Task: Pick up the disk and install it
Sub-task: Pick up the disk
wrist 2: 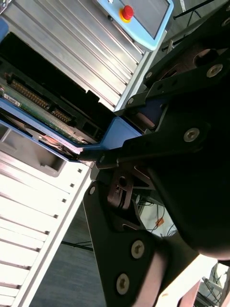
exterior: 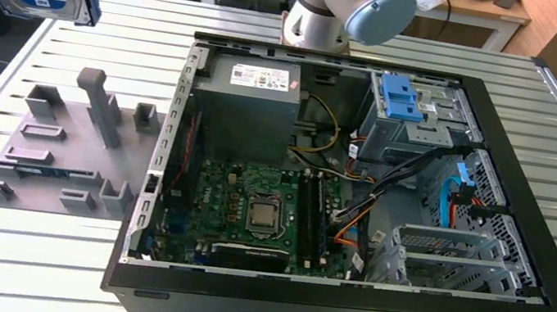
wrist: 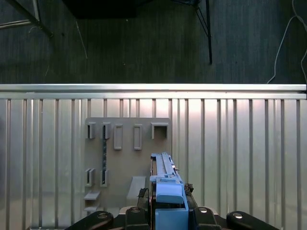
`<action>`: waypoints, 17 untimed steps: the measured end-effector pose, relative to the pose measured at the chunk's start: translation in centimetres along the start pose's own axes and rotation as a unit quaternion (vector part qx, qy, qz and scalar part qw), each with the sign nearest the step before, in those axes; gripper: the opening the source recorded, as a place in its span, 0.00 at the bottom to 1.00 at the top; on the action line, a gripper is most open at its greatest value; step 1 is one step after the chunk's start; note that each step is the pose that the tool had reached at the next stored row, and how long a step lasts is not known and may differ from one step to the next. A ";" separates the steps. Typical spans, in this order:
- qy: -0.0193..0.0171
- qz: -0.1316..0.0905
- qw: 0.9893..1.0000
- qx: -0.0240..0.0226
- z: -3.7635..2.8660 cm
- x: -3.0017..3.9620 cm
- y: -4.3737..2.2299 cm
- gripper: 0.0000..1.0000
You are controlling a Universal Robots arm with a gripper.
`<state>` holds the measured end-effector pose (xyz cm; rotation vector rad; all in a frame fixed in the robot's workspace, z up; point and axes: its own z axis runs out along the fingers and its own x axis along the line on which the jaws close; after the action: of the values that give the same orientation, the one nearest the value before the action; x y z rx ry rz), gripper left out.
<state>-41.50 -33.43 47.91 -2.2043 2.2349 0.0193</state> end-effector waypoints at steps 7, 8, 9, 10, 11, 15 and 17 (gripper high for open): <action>0.000 0.000 1.000 0.000 0.00 0.05 -0.39 0.36; 0.000 0.000 1.000 0.000 0.00 0.05 -0.44 0.36; 0.000 0.000 1.000 0.000 -0.01 0.06 -0.50 0.36; 0.000 0.000 1.000 0.000 -0.01 0.07 -0.55 0.36; 0.000 0.000 1.000 0.000 -0.01 0.08 -0.59 0.36; 0.000 0.000 1.000 0.000 -0.01 0.09 -0.71 0.36; 0.000 0.000 1.000 0.000 -0.01 0.09 -0.74 0.36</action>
<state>-40.76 -33.53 47.92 -2.2044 2.2349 0.0194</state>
